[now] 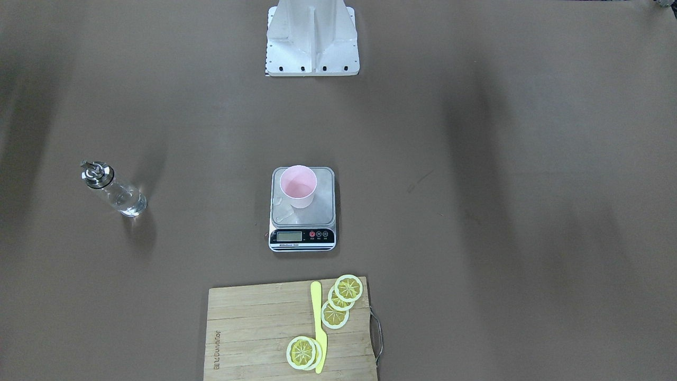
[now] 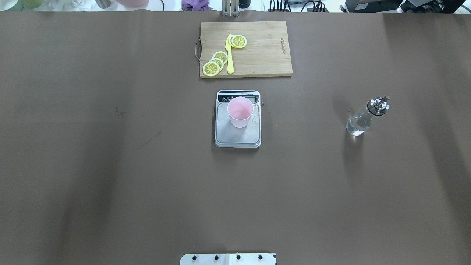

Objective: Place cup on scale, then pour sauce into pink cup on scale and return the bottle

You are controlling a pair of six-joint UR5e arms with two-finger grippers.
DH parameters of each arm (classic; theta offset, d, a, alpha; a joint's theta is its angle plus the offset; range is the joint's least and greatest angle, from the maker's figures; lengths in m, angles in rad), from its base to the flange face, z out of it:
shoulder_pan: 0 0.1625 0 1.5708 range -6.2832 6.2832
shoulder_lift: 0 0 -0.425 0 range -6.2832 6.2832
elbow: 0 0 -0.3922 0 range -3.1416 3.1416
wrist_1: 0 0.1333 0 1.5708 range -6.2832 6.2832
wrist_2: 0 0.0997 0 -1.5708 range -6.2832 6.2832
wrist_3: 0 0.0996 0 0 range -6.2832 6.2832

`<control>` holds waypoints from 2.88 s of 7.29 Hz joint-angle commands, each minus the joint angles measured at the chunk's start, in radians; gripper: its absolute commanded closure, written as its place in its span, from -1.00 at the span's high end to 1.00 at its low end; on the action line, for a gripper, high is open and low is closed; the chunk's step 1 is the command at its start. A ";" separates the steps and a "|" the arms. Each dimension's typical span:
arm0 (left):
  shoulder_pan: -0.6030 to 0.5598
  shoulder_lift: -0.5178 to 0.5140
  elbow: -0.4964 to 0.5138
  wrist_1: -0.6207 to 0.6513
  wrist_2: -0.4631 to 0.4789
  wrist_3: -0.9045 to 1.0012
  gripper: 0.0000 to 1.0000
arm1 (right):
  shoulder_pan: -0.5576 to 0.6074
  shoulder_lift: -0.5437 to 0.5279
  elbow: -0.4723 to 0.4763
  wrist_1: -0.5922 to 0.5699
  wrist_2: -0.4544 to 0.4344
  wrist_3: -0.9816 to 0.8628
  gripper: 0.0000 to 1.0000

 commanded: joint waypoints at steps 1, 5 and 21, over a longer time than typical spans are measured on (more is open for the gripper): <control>0.000 0.000 -0.004 -0.001 0.000 -0.001 0.96 | 0.000 -0.005 0.033 0.004 -0.012 -0.002 1.00; 0.000 0.000 -0.004 0.000 -0.006 0.001 0.96 | -0.006 -0.010 0.053 0.002 0.016 -0.062 1.00; 0.002 -0.014 0.027 0.000 -0.006 0.002 0.96 | -0.006 -0.013 0.055 0.004 0.039 -0.062 1.00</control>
